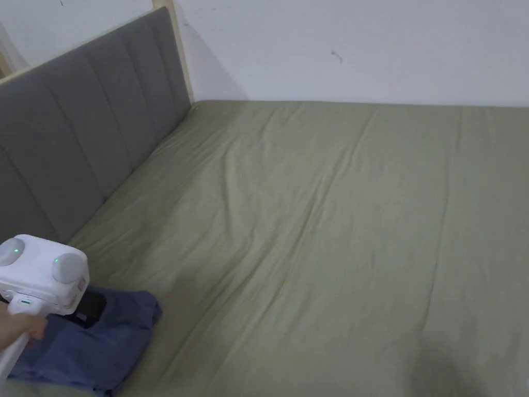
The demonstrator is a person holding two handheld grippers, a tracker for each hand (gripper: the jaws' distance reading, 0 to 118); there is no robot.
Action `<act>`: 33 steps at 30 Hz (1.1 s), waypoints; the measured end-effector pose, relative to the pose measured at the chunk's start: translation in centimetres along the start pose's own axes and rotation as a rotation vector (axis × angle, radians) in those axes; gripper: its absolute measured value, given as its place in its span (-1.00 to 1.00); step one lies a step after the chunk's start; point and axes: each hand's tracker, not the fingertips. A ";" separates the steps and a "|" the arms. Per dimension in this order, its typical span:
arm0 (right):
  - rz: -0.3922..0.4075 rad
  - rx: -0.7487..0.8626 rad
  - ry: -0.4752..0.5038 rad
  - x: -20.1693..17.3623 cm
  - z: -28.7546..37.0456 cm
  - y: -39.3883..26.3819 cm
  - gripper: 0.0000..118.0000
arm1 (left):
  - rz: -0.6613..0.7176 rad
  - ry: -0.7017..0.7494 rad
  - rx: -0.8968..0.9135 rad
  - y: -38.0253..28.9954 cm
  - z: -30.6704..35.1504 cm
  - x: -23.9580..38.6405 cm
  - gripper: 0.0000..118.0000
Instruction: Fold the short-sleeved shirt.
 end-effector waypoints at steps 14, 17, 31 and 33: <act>-0.015 0.049 0.026 0.8 1.6 -0.6 -1.00 | 0.049 -0.300 0.309 -5.3 11.4 7.8 -1.00; -0.028 0.070 0.044 1.4 2.5 -0.8 -1.00 | 0.089 -0.395 0.388 -6.9 14.5 11.4 -1.00; 0.096 0.497 -0.125 -0.6 12.7 1.9 -1.00 | 0.140 -0.347 0.840 -12.7 29.6 22.5 -1.00; 0.143 0.632 -0.171 -2.1 15.4 2.3 -1.00 | 0.159 -0.332 0.911 -13.5 31.8 23.4 -1.00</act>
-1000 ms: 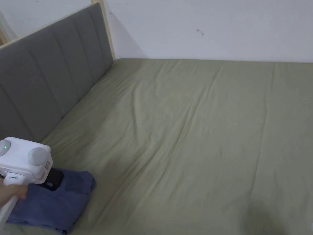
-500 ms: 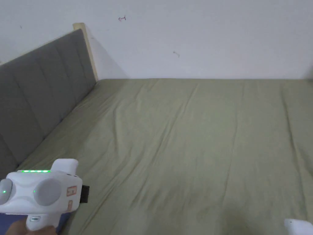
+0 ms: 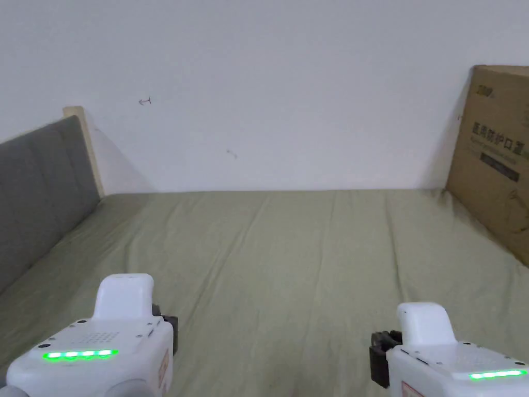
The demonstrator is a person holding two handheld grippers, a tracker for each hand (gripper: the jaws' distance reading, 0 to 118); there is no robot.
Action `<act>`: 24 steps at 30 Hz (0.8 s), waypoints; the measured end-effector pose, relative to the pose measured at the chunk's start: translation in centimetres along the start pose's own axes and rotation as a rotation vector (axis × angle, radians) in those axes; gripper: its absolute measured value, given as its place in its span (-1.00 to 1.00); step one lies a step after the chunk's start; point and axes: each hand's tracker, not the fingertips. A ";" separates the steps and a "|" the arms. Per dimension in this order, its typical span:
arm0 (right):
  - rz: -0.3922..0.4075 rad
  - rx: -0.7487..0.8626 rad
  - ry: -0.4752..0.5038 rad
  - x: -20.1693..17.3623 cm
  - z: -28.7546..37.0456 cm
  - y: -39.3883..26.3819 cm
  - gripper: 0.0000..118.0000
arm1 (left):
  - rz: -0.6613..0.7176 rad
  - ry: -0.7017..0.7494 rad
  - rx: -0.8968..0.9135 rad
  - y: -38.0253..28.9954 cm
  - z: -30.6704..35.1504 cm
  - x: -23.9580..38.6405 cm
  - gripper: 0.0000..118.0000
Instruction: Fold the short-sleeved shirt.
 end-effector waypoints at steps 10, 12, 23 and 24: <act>0.075 0.327 -0.161 -2.3 5.1 5.8 -1.00 | -0.031 0.017 0.204 3.3 4.1 3.3 -1.00; 0.032 0.335 -0.135 -1.9 5.6 6.0 -1.00 | -0.013 0.005 0.207 3.7 4.3 3.6 -1.00; 0.011 0.356 -0.161 -1.3 5.8 4.9 0.26 | -0.029 -0.043 0.259 3.4 4.5 3.9 0.91; 0.014 0.360 -0.169 -1.2 5.7 4.8 0.60 | -0.022 -0.064 0.258 3.3 4.5 3.8 1.00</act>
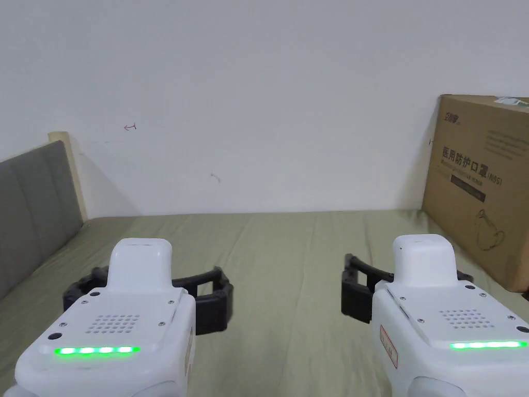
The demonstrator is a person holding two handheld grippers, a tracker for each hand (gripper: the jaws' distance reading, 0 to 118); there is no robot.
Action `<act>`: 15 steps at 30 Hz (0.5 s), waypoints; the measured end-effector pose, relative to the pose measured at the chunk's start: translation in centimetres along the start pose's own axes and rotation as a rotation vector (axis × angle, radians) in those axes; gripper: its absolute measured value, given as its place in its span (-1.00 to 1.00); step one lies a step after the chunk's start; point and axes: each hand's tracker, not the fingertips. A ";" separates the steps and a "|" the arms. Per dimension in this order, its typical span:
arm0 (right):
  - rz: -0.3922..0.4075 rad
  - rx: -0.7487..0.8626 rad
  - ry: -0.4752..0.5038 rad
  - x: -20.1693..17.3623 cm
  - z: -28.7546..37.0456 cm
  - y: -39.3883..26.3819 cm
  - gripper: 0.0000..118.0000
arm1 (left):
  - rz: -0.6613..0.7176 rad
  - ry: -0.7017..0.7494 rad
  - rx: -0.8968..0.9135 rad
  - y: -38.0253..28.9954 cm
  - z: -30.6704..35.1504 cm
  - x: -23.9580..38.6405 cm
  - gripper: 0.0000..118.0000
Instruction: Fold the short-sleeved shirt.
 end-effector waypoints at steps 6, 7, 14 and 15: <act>0.002 0.023 -0.020 0.4 -0.1 -0.2 0.92 | -0.034 0.035 0.080 -0.2 0.5 0.7 1.00; -0.001 0.025 -0.022 0.5 -0.2 -0.1 0.94 | -0.035 0.029 0.075 0.0 0.5 0.8 1.00; -0.003 0.045 -0.023 0.9 -0.1 -0.1 0.95 | -0.020 0.018 0.041 0.0 0.3 1.0 1.00; 0.003 0.043 -0.025 0.9 -0.2 -0.1 0.95 | 0.012 0.012 0.027 0.1 0.1 0.9 1.00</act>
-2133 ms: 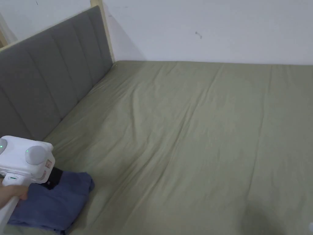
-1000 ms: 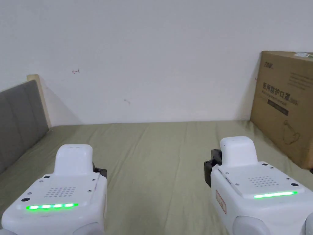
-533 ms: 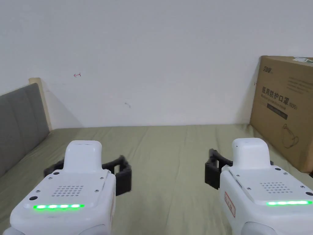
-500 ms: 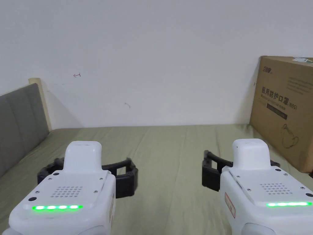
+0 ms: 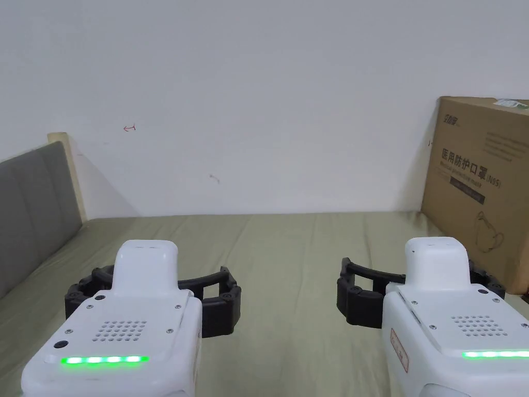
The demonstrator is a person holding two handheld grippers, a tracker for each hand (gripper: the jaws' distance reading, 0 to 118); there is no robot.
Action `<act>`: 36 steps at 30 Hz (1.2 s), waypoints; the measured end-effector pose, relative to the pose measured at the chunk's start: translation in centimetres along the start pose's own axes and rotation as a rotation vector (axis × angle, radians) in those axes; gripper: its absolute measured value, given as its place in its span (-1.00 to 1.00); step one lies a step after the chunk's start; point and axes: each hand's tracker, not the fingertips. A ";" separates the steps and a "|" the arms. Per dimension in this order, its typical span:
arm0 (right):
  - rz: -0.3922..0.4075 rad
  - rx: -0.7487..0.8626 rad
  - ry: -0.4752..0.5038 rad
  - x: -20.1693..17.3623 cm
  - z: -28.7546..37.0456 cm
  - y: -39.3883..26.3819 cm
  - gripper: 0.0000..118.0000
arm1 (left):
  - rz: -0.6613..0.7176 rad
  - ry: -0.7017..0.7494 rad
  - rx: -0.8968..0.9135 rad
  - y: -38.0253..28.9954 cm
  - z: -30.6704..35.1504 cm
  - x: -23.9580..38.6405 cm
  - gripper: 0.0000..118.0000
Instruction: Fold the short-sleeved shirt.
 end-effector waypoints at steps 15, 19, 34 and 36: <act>-0.005 -0.033 0.004 0.4 -0.2 -0.9 0.95 | 0.023 -0.053 -0.004 0.2 -0.4 -0.2 1.00; -0.002 -0.036 0.000 0.5 -0.2 -1.2 0.95 | 0.029 -0.072 0.005 0.5 -0.4 -0.2 1.00; -0.032 -0.068 0.007 0.8 -0.6 -1.9 0.95 | -0.008 -0.049 0.000 0.3 -0.7 0.8 1.00; -0.047 -0.074 0.015 0.9 -0.7 -2.0 0.95 | -0.005 -0.057 -0.005 0.3 -0.8 0.8 1.00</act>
